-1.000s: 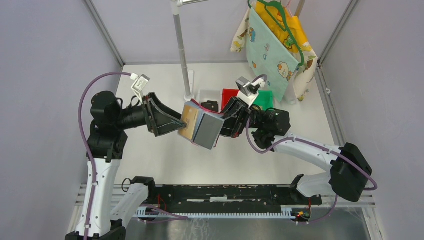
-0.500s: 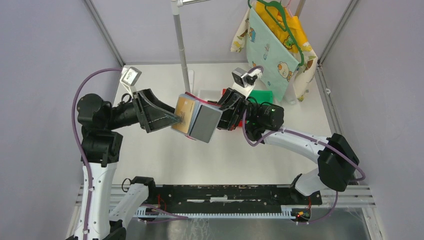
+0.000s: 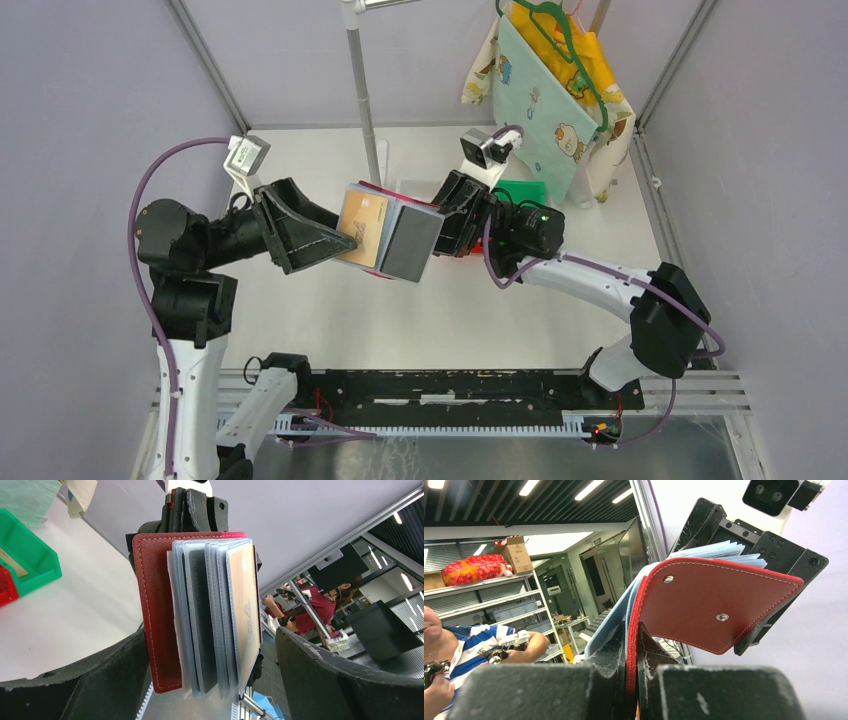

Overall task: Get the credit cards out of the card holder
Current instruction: Remove the credit card from the card holder.

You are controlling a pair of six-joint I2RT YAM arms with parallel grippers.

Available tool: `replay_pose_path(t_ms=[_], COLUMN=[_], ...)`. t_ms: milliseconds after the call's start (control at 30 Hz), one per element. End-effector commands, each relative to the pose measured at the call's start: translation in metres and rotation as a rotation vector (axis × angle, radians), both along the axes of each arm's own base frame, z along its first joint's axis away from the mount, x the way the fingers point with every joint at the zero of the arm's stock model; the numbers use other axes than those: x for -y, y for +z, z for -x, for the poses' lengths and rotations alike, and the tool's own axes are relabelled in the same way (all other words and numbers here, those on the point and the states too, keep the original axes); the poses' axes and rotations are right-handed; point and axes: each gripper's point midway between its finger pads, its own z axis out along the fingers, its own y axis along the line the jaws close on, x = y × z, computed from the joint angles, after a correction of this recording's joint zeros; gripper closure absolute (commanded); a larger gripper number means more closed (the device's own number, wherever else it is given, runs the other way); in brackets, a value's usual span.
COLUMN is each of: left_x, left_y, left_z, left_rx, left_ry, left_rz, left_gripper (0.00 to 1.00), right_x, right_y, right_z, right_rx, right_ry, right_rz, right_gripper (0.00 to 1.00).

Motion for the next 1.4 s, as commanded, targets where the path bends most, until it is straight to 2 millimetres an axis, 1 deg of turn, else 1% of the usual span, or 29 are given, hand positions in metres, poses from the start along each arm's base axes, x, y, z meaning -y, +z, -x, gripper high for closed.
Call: replay_pose_path(t_ms=[0,67,167,300,467,600,700,867,1067,1133,1200,1367], left_x=[0.000,0.000,0.000,0.000,0.000,-0.002,-0.003,-0.005,-0.006,-0.005,-0.005,-0.005], left_y=[0.010,0.010,0.015,0.021,0.018,0.017,0.017,0.016,0.010,0.009,0.012,0.017], left_z=[0.007,0.006,0.007,0.009,0.005,0.000,-0.003,-0.005,-0.008,-0.006,-0.003,0.002], left_rx=[0.013,0.008,0.033,0.069,0.093,0.114,0.138,0.175,0.165,0.155,0.163,0.202], left_ry=[-0.007,-0.009,-0.011,-0.020,-0.001,0.037,0.067,0.104,0.117,0.106,0.092,0.099], left_rz=[0.016,0.018,0.021,0.017,0.003,-0.022,-0.038,-0.053,-0.056,-0.049,-0.037,-0.036], left_gripper=[0.04,0.05,0.10,0.16,0.24,0.30,0.34,0.37,0.37,0.38,0.38,0.47], right_x=[0.025,0.024,0.023,0.022,0.023,0.025,0.024,0.021,0.019,0.019,0.016,0.006], right_y=[0.028,0.028,0.026,0.016,0.007,0.007,0.006,0.006,0.009,0.009,0.008,-0.001], right_z=[0.020,0.020,0.021,0.022,0.023,0.023,0.021,0.019,0.017,0.016,0.015,0.005], right_rx=[0.119,0.126,0.133,0.138,0.143,0.163,0.175,0.187,0.182,0.181,0.181,0.181], right_ry=[0.013,0.014,0.019,0.018,0.007,-0.012,-0.035,-0.054,-0.058,-0.059,-0.060,-0.106], right_rz=[-0.165,-0.161,-0.148,-0.120,-0.086,-0.072,-0.049,-0.031,-0.036,-0.039,-0.030,0.025], right_gripper=[1.00,1.00,1.00,1.00,1.00,1.00,1.00,1.00,1.00,1.00,1.00,1.00])
